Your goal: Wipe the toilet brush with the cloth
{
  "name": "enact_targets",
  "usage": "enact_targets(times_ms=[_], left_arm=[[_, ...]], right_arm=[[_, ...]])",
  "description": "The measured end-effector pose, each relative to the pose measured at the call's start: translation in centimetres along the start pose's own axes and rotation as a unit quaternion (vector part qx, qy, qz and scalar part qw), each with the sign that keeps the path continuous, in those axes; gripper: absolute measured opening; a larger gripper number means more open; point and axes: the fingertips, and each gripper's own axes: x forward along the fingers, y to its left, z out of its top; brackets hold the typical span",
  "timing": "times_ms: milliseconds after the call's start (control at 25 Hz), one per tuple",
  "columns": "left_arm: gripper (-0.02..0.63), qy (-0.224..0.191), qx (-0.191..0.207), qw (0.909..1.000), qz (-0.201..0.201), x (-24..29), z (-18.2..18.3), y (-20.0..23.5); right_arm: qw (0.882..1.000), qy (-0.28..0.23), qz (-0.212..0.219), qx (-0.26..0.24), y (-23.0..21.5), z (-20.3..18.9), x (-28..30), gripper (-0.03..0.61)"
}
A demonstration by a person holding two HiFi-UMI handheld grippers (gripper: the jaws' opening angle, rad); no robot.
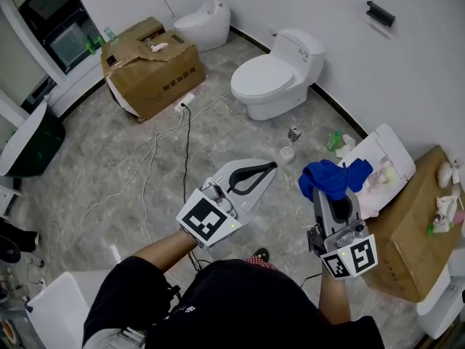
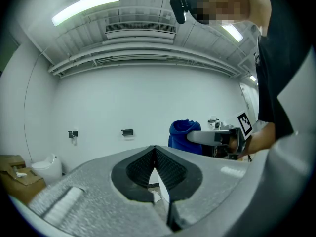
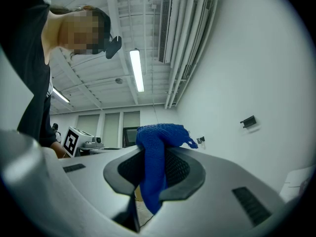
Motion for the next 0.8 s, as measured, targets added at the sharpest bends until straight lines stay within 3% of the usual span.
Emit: enact_targets(times_ms=[800], left_arm=[[-0.008,0.000,0.000,1.0000,0.002,3.2,-0.9,1.0]], right_arm=[[1.000,0.007,0.007,0.002,-3.5,-0.9,1.1,0.078]])
